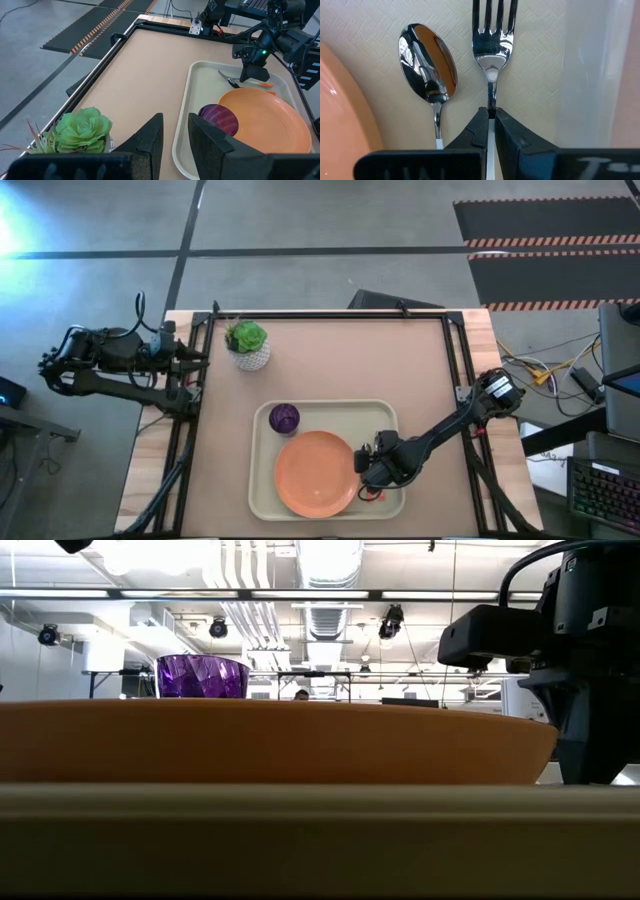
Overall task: Pick and place plate/cup/fork/spoon on tray
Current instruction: Put the orange fork on the gray serving tray, then move the gray serving tray to the center of the table
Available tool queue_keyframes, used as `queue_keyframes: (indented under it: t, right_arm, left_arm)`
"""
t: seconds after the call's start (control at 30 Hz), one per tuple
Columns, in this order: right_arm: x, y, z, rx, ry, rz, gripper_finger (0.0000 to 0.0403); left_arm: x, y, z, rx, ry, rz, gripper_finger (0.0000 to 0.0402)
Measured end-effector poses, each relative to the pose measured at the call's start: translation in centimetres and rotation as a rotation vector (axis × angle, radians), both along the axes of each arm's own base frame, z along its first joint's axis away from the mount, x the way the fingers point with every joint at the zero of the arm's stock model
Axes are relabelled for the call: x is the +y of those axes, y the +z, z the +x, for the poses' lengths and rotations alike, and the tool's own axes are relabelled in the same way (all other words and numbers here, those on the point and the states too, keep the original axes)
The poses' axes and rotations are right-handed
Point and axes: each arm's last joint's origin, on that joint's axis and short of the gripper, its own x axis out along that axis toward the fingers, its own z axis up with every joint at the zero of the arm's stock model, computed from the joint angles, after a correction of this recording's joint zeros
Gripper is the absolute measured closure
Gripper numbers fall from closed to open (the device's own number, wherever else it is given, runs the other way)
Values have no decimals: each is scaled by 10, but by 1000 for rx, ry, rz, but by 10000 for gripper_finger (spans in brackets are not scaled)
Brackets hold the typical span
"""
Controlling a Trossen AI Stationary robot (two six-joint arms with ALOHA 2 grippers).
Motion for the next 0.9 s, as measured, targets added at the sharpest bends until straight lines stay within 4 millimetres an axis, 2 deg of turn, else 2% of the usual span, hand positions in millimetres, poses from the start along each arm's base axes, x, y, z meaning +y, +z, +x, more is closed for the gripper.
queue_keyframes:
  t: [0.4,0.9]
  right_arm:
    - [3,0,0,-6,7,13,391]
    - [2,0,-1,-9,5,-4,336]
  left_arm:
    - [0,0,0,0,0,0,329]
    - [0,0,0,0,0,1,329]
